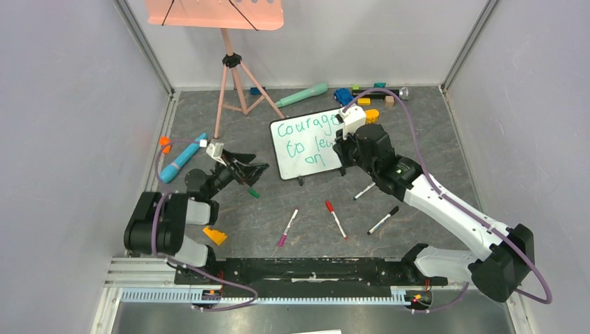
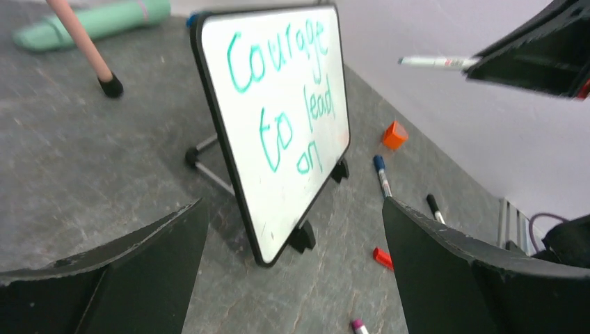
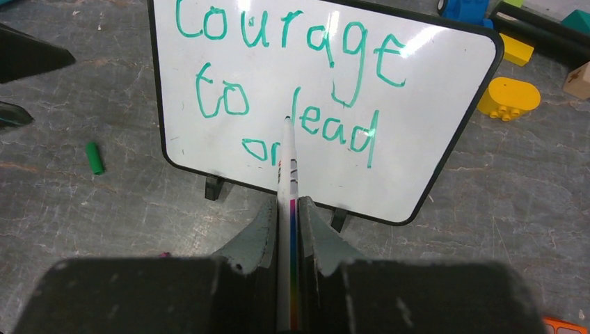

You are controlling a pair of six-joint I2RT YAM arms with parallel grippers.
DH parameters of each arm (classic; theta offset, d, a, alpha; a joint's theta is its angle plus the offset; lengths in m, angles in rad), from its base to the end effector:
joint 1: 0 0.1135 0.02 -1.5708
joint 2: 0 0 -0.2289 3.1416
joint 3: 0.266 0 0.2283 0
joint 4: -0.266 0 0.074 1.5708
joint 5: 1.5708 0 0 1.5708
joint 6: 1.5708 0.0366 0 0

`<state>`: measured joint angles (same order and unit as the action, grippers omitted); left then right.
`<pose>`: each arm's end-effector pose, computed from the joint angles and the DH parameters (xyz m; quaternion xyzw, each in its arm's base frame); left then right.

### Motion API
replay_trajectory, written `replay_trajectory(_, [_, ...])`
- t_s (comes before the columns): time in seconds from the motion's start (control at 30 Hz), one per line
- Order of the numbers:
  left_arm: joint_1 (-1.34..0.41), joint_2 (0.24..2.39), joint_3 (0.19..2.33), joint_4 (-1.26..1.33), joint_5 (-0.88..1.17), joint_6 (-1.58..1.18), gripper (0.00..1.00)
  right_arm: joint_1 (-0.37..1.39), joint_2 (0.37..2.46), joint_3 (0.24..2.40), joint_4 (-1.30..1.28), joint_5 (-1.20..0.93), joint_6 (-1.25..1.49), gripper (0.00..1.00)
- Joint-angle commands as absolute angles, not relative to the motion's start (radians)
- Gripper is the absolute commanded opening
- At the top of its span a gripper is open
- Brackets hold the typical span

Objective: Write a sentence on the whiteboard
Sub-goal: Write a sentence on the whiteboard, then close the whiteboard marker at the center of the board.

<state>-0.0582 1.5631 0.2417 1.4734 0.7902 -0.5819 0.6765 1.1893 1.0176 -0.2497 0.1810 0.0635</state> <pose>0.2275 -0.0393 0.1589 0.1265 0.6563 -0.4583 0.5859 0.2088 0.1592 0.3024 -0.2054 0.8118 0.1250 0.5322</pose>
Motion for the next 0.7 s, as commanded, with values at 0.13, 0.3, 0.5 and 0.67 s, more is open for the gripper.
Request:
replay_trajectory(0.13, [-0.054,1.027,0.406,0.509,0.405,-0.544,1.00,0.672,1.216,1.142,-0.286,0.204,0.087,0.05])
replay_trajectory(0.3, [-0.053,0.825,0.675,-0.269,-0.164,-0.581,1.00,0.672,1.267,1.225,-0.373,0.209,0.121,0.04])
replay_trajectory(0.5, [-0.052,0.648,0.605,-0.463,-0.288,-0.574,1.00,0.672,1.266,1.251,-0.458,0.160,0.167,0.03])
replay_trajectory(0.67, [-0.057,0.637,0.599,-0.564,-0.112,-0.727,1.00,0.673,1.253,1.263,-0.525,0.146,0.238,0.03])
